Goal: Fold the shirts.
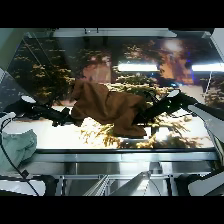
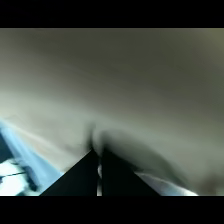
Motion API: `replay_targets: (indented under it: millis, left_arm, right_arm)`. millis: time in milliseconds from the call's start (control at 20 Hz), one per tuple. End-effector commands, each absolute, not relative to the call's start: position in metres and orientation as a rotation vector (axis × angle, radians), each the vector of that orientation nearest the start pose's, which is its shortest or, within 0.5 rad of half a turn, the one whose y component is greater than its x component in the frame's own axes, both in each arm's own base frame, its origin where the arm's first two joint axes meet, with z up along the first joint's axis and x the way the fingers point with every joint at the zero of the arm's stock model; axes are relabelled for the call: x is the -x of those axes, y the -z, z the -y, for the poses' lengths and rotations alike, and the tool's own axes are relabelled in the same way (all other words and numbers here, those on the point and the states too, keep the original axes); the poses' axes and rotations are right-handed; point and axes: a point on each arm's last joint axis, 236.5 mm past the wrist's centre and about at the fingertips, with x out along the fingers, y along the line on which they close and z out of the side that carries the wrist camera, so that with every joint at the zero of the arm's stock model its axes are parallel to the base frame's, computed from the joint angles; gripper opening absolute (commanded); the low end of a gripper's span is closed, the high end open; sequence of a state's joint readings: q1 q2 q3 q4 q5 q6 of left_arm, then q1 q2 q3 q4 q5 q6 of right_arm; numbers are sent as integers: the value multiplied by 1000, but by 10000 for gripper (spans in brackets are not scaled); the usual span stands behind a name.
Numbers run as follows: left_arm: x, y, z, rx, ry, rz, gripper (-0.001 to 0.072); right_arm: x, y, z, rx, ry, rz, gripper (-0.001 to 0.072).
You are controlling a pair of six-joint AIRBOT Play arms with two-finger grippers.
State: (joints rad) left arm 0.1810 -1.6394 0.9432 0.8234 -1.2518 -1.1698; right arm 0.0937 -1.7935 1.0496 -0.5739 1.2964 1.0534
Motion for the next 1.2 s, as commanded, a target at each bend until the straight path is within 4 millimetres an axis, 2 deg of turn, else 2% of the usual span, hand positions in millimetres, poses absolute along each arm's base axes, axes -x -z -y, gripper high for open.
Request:
replay_targets:
  millis: [0, 50, 150, 250, 350, 400, 500, 600, 700, 750, 800, 850, 900, 950, 1000, 1100, 1150]
  left_arm:
    - [-332, 95, 106, 670, 534, -1612, 11]
    - [-338, 76, 108, 659, 558, -1572, 10]
    - [-355, 22, 116, 628, 644, -1433, 11]
    - [-366, -58, 131, 599, 756, -1232, 11]
    - [-360, -168, 151, 529, 916, -944, 11]
    - [-344, -234, 159, 471, 990, -762, 11]
    - [-291, -358, 162, 308, 1021, -387, 12]
    - [-235, -465, 144, 126, 814, -4, 20]
    - [-175, -550, 118, -74, 447, 336, 23]
    - [-155, -571, 107, -153, 276, 415, 23]
    - [-145, -577, 107, -185, 193, 426, 23]
    - [-152, -567, 112, -190, 198, 369, 23]
    - [-165, -557, 117, -116, 283, 324, 23]
    - [-178, -552, 119, 11, 409, 299, 23]
    - [-197, -539, 113, 122, 512, 245, 23]
    - [-239, -489, 89, 272, 604, 64, 21]
    - [-258, -460, 81, 343, 642, -28, 19]
  right_arm:
    - [-315, 62, -247, -819, -1017, -1563, 18]
    - [-315, 42, -251, -831, -1074, -1522, 17]
    - [-317, -16, -259, -844, -1216, -1375, 17]
    - [-322, -92, -263, -817, -1318, -1136, 17]
    - [-311, -186, -261, -717, -1414, -832, 17]
    - [-297, -238, -257, -636, -1441, -657, 17]
    - [-263, -334, -241, -453, -1377, -330, 18]
    - [-218, -424, -214, -238, -1211, 33, 18]
    - [-184, -493, -170, -41, -861, 311, 17]
    - [-172, -517, -144, 18, -677, 392, 16]
    - [-170, -526, -125, 40, -553, 413, 16]
    - [-177, -524, -115, 27, -496, 382, 16]
    - [-195, -507, -115, 15, -515, 300, 16]
    - [-220, -481, -124, -28, -600, 176, 15]
    - [-244, -457, -130, -87, -688, 66, 16]
    - [-298, -405, -148, -228, -861, -143, 16]
    - [-325, -372, -162, -285, -921, -264, 16]
